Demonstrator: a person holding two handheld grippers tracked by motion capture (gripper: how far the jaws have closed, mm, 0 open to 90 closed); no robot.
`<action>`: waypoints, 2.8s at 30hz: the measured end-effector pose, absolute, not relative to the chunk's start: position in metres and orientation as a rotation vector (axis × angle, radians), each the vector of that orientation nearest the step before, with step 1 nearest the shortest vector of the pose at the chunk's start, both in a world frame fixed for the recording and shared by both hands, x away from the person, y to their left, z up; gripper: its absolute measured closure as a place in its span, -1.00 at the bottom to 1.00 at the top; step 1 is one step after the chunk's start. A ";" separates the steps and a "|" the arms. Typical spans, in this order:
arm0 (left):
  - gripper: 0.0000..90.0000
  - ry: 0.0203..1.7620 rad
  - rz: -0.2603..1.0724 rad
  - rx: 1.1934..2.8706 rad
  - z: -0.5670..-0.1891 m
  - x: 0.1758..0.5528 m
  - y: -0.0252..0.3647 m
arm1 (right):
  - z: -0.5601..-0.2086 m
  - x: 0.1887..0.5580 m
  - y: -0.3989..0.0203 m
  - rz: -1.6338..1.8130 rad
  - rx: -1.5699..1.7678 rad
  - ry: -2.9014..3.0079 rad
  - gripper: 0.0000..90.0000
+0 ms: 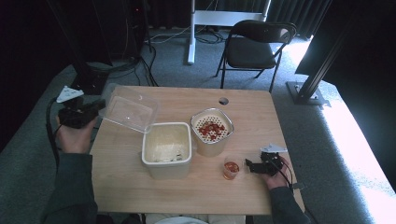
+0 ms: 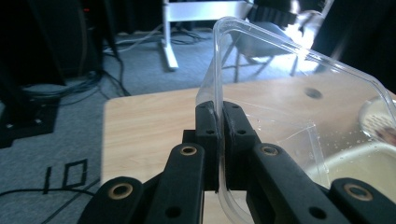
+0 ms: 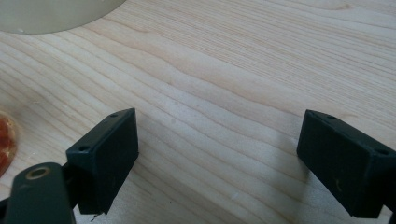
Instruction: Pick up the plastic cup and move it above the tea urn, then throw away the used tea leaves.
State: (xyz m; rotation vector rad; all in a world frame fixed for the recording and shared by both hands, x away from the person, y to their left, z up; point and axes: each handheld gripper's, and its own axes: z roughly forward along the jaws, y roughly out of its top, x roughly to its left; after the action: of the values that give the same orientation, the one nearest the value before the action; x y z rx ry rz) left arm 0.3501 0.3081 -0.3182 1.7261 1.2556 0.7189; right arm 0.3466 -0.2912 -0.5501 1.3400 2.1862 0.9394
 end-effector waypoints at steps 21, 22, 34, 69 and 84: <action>0.18 1.014 0.579 1.848 -0.321 0.340 0.265 | -0.550 0.346 -0.291 0.938 1.342 2.187 -0.73; 0.16 1.017 0.562 1.858 -0.323 0.340 0.264 | -0.550 0.346 -0.291 0.938 1.342 2.187 -0.73; 0.17 1.069 0.420 1.978 -0.352 0.354 0.235 | -0.550 0.347 -0.291 0.939 1.340 2.186 -0.73; 0.20 1.116 0.547 1.809 -0.331 0.351 0.255 | -0.550 0.346 -0.291 0.938 1.341 2.187 -0.73; 0.06 1.100 0.593 1.802 -0.363 0.358 0.260 | -0.548 0.340 -0.289 0.924 1.333 2.214 -0.74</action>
State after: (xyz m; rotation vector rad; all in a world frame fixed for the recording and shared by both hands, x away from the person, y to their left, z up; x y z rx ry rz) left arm 0.3582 0.2597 -0.3628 1.8018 1.0999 0.5932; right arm 0.3402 -0.2885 -0.5485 1.3334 2.2136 0.9235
